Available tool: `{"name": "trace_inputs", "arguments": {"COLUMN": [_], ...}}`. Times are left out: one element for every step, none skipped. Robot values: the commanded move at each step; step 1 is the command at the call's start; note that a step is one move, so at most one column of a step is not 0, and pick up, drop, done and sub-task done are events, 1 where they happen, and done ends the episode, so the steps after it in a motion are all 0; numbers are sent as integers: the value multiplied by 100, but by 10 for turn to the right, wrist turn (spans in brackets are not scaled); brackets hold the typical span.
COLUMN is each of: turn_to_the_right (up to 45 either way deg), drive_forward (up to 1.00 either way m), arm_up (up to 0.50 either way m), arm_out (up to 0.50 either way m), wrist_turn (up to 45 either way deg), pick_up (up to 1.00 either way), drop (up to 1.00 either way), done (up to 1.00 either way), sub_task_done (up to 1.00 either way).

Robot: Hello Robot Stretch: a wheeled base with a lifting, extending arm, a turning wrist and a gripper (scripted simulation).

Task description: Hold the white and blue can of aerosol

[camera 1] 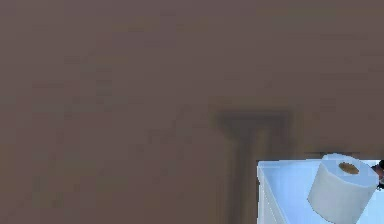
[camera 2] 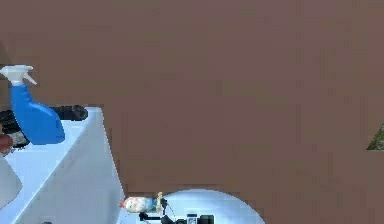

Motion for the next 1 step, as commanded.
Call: {"name": "trace_inputs", "arguments": {"turn_to_the_right": [0], "drive_forward": [0], "arm_up": [10], "arm_out": [0], "wrist_turn": [0], "pick_up": [0], "drop": [0], "done": [0], "sub_task_done": [0]}}
